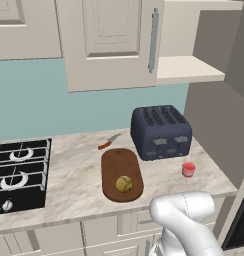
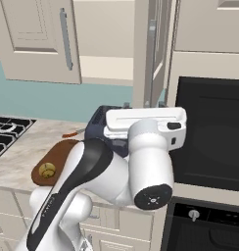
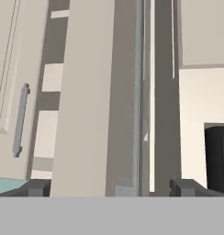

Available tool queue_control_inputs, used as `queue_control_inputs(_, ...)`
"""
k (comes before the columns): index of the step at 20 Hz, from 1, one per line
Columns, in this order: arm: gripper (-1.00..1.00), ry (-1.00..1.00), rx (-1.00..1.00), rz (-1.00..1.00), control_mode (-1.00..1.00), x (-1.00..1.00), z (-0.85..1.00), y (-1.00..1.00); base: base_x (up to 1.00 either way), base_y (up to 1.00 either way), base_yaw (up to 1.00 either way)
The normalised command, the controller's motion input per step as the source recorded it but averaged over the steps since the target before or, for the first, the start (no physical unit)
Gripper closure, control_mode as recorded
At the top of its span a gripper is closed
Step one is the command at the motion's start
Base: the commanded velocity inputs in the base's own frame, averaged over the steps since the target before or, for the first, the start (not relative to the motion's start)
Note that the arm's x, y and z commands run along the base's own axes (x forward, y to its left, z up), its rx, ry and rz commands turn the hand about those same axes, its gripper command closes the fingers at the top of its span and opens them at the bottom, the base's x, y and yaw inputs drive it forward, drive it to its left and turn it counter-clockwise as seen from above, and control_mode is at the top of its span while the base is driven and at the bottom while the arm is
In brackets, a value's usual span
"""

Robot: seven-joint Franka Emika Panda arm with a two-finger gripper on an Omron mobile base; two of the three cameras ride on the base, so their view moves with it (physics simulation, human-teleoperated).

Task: Pick the bread, place it on the cutting board, pick the jam, place it on the counter, and close the cabinet.

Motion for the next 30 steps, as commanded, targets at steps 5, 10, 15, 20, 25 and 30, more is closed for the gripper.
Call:
queue_control_inputs(5, -1.00, 0.00, 0.00, 0.12, -1.00, 0.10, -0.07, 0.04, 0.00, 0.00, 0.00)
queue_control_inputs(10, -1.00, 0.00, 0.00, 0.11, -1.00, 0.09, -0.06, 0.10, 0.00, 0.00, 0.00)
queue_control_inputs(15, -1.00, 0.00, 0.00, 0.11, -1.00, 0.12, -0.02, 0.07, 0.00, 0.00, 0.00)
queue_control_inputs(20, -1.00, 0.00, 0.00, 0.11, -1.00, 0.10, -0.04, 0.14, 0.00, 0.00, 0.00)
queue_control_inputs(25, -1.00, 0.00, 0.00, 0.14, -1.00, 0.06, -0.05, 0.25, 0.00, 0.00, 0.00)
queue_control_inputs(30, -1.00, 0.00, 0.00, 0.14, -1.00, 0.08, -0.05, 0.27, 0.00, 0.00, 0.00)
